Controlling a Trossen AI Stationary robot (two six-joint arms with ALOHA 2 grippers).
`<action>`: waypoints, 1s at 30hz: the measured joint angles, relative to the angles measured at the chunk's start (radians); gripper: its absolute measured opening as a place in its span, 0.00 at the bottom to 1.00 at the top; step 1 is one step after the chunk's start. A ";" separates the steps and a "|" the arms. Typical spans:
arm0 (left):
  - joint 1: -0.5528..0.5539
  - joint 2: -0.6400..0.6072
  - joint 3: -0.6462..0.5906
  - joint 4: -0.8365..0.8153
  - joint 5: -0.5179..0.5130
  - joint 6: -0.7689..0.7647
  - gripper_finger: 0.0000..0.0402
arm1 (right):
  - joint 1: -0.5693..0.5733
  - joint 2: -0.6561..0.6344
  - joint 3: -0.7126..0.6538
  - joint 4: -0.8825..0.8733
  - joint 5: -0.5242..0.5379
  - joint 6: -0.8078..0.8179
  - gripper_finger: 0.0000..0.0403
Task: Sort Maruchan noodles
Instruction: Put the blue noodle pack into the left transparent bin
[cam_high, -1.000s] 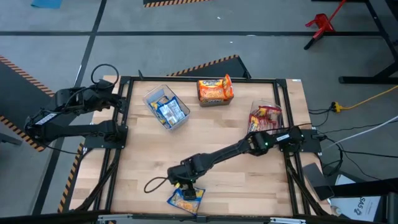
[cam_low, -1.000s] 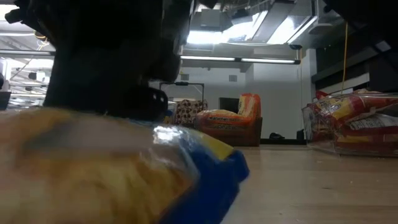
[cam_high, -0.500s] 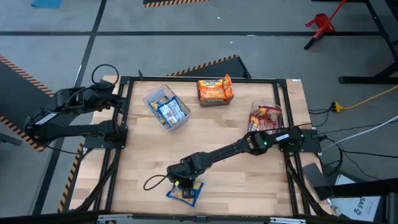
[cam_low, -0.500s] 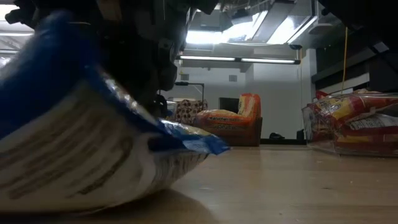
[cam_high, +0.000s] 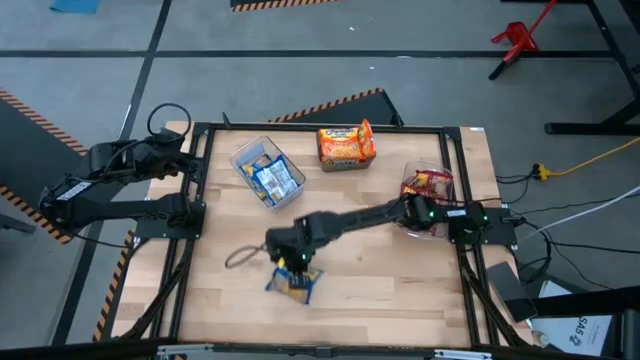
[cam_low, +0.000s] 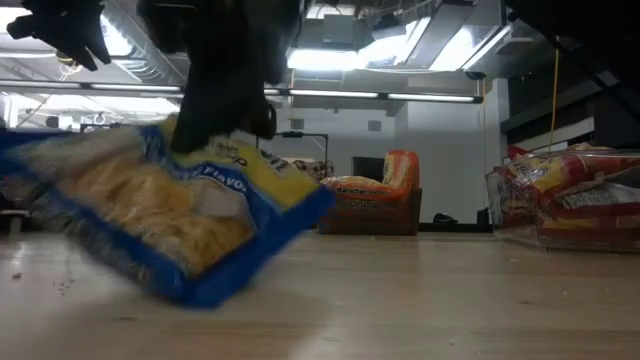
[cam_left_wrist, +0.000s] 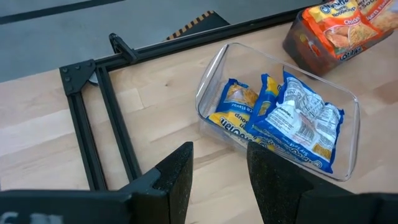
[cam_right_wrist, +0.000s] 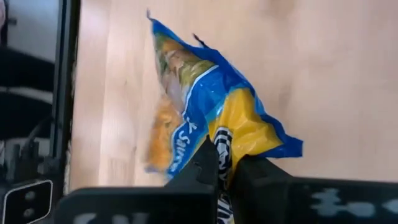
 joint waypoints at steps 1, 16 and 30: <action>0.000 0.000 0.000 0.000 0.000 0.000 0.36 | -0.014 -0.013 0.000 0.000 0.005 -0.003 0.01; 0.000 0.000 0.000 0.000 -0.029 0.000 0.36 | -0.336 -0.239 0.004 0.125 0.004 0.011 0.00; 0.000 0.000 0.000 0.001 -0.087 -0.004 0.36 | -0.558 -0.174 -0.006 0.618 -0.024 0.106 0.00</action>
